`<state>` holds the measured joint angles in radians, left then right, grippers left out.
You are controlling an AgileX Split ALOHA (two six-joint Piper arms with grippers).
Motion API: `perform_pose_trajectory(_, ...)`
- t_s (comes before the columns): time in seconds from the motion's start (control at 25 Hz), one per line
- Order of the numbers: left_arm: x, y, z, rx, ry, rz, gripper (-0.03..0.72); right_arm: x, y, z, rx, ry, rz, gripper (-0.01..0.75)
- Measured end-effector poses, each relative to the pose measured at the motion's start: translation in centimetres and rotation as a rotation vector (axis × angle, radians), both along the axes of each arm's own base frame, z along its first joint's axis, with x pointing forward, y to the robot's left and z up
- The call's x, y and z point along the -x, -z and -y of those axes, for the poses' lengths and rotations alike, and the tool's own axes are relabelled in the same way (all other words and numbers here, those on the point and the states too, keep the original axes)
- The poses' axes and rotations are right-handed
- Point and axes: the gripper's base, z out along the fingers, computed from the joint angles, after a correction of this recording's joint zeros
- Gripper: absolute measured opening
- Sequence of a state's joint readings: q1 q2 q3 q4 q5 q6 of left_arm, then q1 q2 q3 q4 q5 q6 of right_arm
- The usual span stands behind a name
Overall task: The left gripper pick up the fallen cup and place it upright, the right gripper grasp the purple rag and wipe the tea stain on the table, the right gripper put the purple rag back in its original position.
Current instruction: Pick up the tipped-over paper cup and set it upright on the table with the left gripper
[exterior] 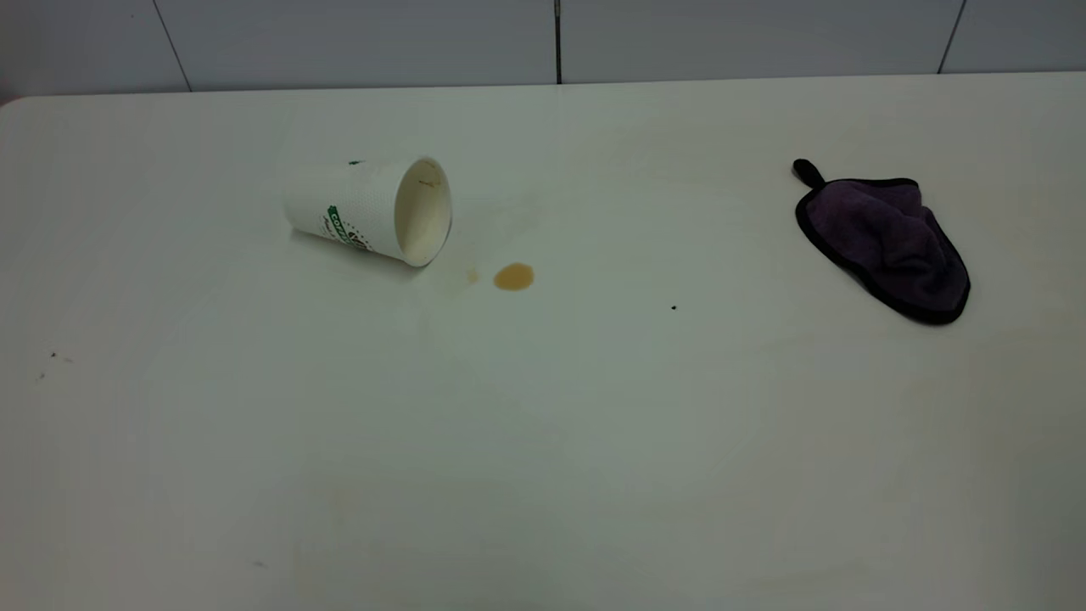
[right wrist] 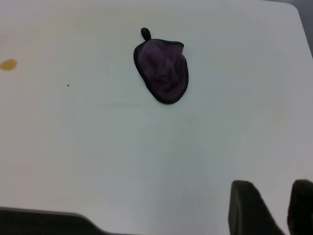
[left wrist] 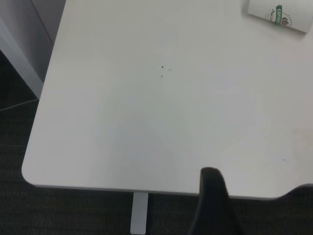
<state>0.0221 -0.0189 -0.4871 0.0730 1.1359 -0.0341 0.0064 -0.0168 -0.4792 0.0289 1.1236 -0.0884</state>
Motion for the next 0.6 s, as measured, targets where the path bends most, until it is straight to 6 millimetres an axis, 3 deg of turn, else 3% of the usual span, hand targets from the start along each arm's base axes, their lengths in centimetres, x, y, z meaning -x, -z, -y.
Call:
perform_pose_trajectory(0.32,-0.4,-0.3,-0.2,-0.015,-0.009,-0.017,0.542,0.0,0.0,0.0,0.0,0.0,0.0,0.239)
perform_pose_trajectory(0.44,-2.0,-2.1,-0.3,-0.023,-0.01,-0.052,0.542,0.0,0.0,0.0,0.0,0.0,0.0,0.239)
perform_pose_trajectory(0.6,-6.6,-4.7,-0.7,-0.067,-0.019,-0.16,0.542,0.0,0.0,0.0,0.0,0.0,0.0,0.239)
